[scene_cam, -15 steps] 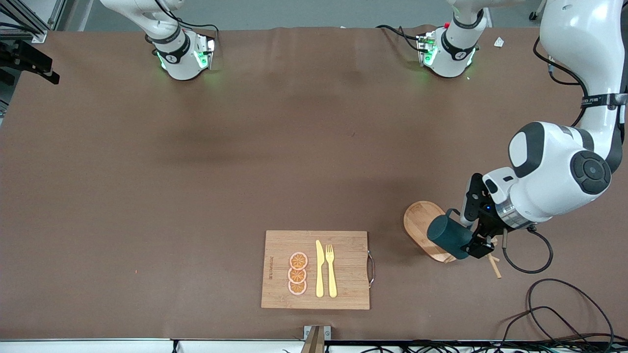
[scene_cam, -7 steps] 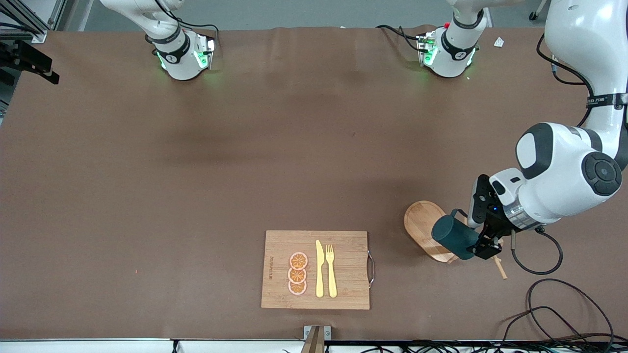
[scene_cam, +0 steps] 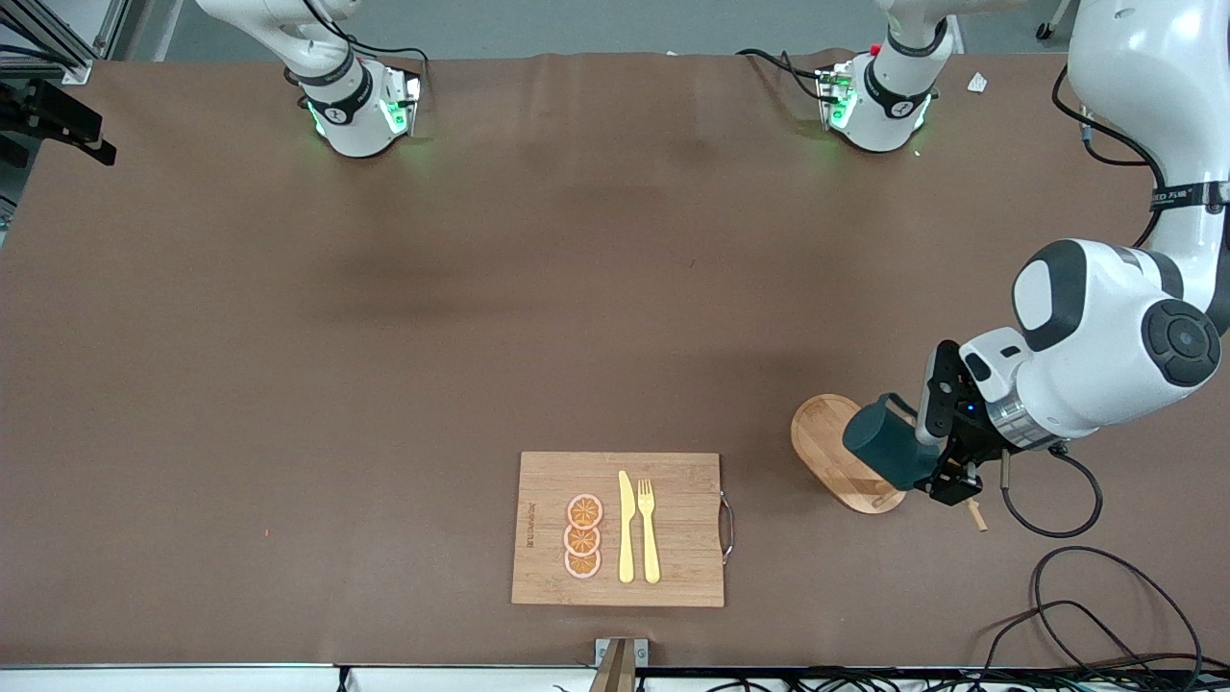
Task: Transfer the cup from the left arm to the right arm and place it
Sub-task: 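Close the left gripper on the teal mug body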
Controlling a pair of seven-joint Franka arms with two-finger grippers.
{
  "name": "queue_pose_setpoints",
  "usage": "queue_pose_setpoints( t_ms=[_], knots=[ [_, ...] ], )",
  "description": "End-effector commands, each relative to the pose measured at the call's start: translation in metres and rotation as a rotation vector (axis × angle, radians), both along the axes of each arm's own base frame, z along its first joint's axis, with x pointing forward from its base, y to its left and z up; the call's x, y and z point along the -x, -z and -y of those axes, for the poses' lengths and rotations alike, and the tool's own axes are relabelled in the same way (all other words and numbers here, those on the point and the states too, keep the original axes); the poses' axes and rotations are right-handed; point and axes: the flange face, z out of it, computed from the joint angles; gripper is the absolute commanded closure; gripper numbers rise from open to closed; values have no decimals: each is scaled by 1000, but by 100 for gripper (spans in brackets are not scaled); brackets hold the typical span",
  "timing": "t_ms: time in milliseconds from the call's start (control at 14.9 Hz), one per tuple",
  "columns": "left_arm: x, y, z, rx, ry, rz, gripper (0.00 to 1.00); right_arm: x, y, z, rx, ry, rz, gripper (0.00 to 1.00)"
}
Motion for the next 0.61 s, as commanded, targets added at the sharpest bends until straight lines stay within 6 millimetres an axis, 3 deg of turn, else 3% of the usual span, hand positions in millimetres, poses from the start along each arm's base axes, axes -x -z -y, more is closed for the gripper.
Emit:
queue_pose_setpoints(
  t_ms=[0, 538],
  knots=[
    [1, -2, 0, 31, -27, -23, 0, 5, 1, 3, 12, -2, -5, 0],
    [-1, 18, 6, 49, -36, -46, 0, 5, 2, 3, 12, -2, -6, 0]
  ],
)
